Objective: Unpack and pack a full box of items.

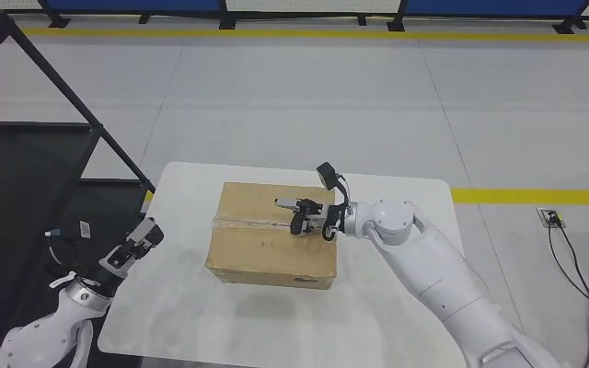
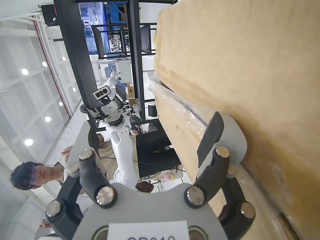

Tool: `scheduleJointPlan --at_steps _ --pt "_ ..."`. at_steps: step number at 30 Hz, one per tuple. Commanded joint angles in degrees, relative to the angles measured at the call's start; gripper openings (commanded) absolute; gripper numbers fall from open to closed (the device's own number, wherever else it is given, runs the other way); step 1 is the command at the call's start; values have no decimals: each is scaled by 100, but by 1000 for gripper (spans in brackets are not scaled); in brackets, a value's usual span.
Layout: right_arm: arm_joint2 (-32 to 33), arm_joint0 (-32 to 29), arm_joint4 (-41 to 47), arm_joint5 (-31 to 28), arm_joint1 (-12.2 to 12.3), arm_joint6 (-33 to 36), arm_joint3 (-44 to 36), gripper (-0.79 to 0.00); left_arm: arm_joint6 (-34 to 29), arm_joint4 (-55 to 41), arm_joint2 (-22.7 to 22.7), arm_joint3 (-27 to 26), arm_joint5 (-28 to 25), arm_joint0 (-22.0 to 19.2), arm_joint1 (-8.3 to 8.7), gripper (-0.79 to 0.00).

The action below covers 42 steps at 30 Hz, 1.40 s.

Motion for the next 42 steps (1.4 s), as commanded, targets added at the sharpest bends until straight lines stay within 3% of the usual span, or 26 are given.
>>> scheduleJointPlan --at_steps 1,6,9,13,23,42 --pt "-83 74 23 -21 -67 -12 91 0 18 -38 -23 34 -5 28 4 0" --pt "-353 300 -8 18 -275 -155 345 0 2 -132 -95 74 -43 101 18 0" --pt "-532 441 -49 54 -420 -280 532 -80 -12 -202 -151 87 -76 162 27 0" --pt "-763 615 -48 123 -636 -396 793 -105 -37 -314 -226 102 -145 252 36 0" --pt "-1219 939 -51 84 -1191 -655 1399 -40 -141 -592 -424 194 -319 455 61 0" --pt "-1603 1353 -131 -24 -2186 -1422 2280 -18 -537 -1119 -699 363 -657 810 105 0"
